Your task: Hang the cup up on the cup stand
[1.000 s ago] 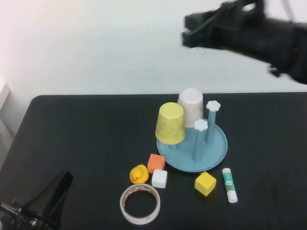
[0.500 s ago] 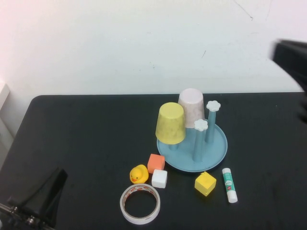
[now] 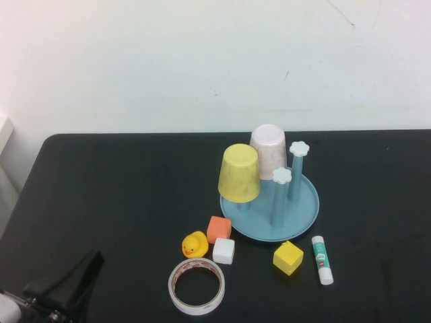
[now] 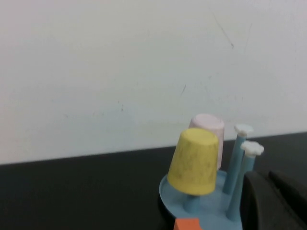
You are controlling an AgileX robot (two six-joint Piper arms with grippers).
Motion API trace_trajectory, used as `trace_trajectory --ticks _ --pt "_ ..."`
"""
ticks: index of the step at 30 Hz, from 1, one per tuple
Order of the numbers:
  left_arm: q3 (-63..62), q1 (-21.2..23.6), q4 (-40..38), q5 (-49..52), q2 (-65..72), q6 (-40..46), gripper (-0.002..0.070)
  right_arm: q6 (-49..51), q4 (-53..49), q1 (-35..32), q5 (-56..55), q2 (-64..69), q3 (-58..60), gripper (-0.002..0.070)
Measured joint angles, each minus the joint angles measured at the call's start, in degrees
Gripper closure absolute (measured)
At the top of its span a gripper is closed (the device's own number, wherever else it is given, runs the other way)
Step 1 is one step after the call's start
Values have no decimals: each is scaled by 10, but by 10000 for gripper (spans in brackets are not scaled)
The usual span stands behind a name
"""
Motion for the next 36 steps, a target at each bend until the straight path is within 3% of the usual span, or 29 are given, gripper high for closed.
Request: trace_trajectory --ticks 36 --pt "0 0 0 213 0 5 676 1 0 0 -1 -50 57 678"
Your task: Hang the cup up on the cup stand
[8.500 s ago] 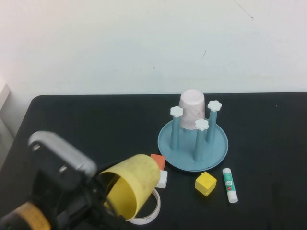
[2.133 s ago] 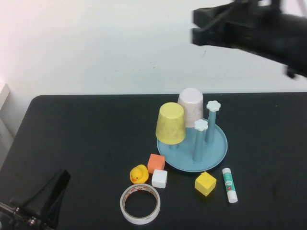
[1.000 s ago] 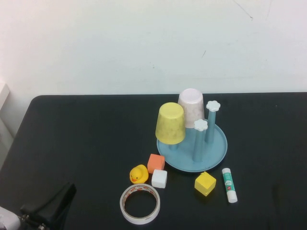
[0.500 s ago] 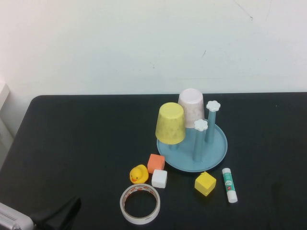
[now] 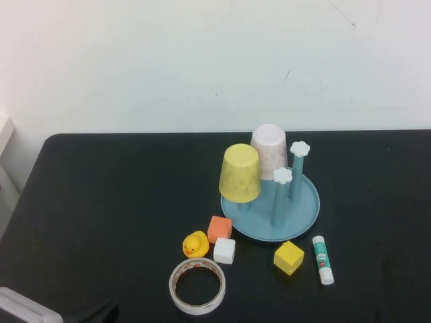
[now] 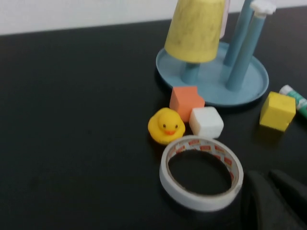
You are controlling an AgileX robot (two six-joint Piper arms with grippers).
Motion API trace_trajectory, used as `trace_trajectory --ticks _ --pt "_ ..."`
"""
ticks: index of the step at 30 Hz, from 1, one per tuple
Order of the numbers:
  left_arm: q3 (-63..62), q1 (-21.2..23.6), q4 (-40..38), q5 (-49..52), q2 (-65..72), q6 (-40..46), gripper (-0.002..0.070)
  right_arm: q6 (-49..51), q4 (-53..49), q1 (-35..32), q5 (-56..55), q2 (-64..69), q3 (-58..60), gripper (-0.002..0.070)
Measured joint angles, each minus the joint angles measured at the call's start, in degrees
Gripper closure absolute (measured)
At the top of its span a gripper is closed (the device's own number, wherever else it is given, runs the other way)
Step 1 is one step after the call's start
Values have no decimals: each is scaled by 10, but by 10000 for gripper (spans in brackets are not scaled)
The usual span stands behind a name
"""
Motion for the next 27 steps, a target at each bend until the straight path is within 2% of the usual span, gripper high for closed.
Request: trace_trajectory --ticks 14,17,22,27 --pt "0 8 5 122 -129 0 676 0 0 0 0 0 0 678" --pt "0 52 8 148 -163 0 676 0 0 0 -2 0 0 678" --pt "1 171 8 195 -245 0 676 0 0 0 -32 0 0 678" --pt "1 267 8 228 -341 1 676 0 0 0 -57 0 0 678"
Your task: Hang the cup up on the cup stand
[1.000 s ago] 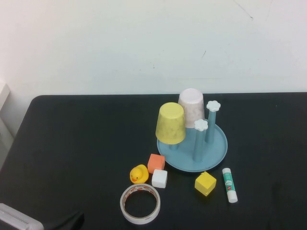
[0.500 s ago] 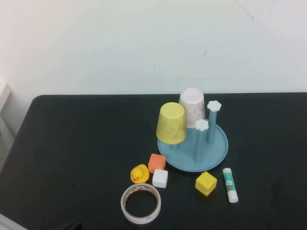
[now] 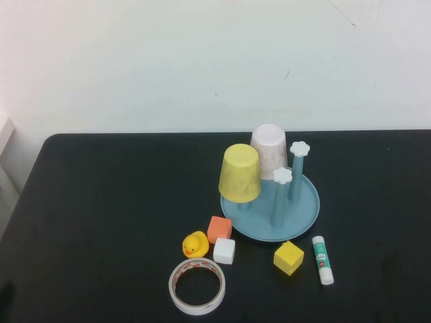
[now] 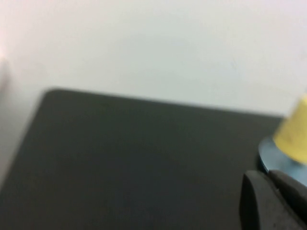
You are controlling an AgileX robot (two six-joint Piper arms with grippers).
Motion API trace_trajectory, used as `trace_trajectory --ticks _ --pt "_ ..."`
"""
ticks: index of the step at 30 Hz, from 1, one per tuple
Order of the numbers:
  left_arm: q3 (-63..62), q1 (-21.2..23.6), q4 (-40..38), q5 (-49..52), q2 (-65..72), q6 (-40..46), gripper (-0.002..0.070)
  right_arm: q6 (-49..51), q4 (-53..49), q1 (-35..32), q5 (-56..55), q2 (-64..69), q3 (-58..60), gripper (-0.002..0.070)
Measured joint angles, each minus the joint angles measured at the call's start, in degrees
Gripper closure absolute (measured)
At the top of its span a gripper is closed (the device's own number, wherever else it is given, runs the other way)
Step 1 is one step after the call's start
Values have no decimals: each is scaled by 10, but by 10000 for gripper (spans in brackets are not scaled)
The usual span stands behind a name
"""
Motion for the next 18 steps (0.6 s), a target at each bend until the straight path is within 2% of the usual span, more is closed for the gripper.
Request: trace_trajectory --ticks 8,18 --pt "0 71 0 14 -101 0 676 0 0 0 -5 0 0 678" --pt "0 76 3 57 -109 0 676 0 0 0 -21 0 0 678"
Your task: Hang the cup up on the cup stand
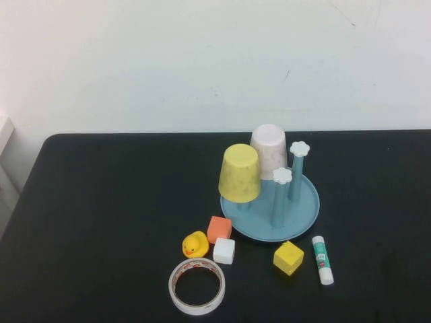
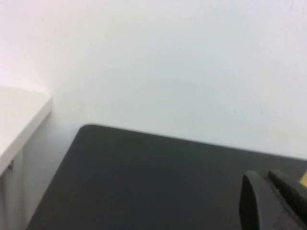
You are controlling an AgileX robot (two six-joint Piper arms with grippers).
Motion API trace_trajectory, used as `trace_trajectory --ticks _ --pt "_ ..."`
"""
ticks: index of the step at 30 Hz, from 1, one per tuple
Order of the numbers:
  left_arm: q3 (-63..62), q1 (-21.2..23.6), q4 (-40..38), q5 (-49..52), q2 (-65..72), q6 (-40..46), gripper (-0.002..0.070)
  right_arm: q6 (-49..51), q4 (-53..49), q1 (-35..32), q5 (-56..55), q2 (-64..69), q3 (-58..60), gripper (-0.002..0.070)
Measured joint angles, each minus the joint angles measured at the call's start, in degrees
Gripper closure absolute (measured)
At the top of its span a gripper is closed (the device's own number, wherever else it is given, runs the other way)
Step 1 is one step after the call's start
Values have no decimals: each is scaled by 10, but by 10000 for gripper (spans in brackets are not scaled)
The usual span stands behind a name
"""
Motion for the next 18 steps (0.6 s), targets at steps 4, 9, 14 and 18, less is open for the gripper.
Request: trace_trajectory --ticks 4,9,14,18 --pt "0 0 0 30 0 0 676 0 0 0 0 0 0 678" --pt "0 0 2 61 0 0 676 0 0 0 0 0 0 678" --pt "0 0 2 87 0 0 676 -15 0 0 -36 0 7 678" --pt "0 0 3 101 0 0 676 -80 0 0 -61 0 29 678"
